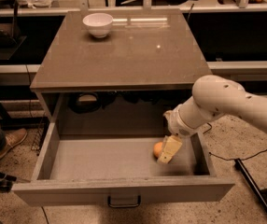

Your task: Pick orange from top drawer and place on counter

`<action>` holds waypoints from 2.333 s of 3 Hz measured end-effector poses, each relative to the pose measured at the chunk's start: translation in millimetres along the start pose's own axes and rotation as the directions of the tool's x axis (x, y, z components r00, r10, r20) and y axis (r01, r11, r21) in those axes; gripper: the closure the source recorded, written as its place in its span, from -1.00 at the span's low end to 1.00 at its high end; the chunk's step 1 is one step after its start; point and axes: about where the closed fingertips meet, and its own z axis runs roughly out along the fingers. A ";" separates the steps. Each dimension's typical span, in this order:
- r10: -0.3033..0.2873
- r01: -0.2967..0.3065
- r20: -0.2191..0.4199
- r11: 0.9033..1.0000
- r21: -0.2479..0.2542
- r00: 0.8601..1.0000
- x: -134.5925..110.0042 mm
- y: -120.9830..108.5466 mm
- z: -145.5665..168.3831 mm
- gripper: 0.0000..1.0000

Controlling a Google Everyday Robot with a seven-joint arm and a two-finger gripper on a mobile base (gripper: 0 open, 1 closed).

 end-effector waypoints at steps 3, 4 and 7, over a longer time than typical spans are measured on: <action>0.004 -0.002 0.042 0.999 -0.033 0.999 13.2 5.2 35.6 -1.00; 0.004 -0.003 0.033 0.999 -0.043 0.999 18.1 7.6 42.3 -0.49; -0.013 0.011 0.105 1.000 0.015 0.994 18.7 5.4 -0.6 0.99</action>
Offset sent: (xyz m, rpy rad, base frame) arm -0.0026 0.0048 -0.0369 0.0578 0.0126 0.0156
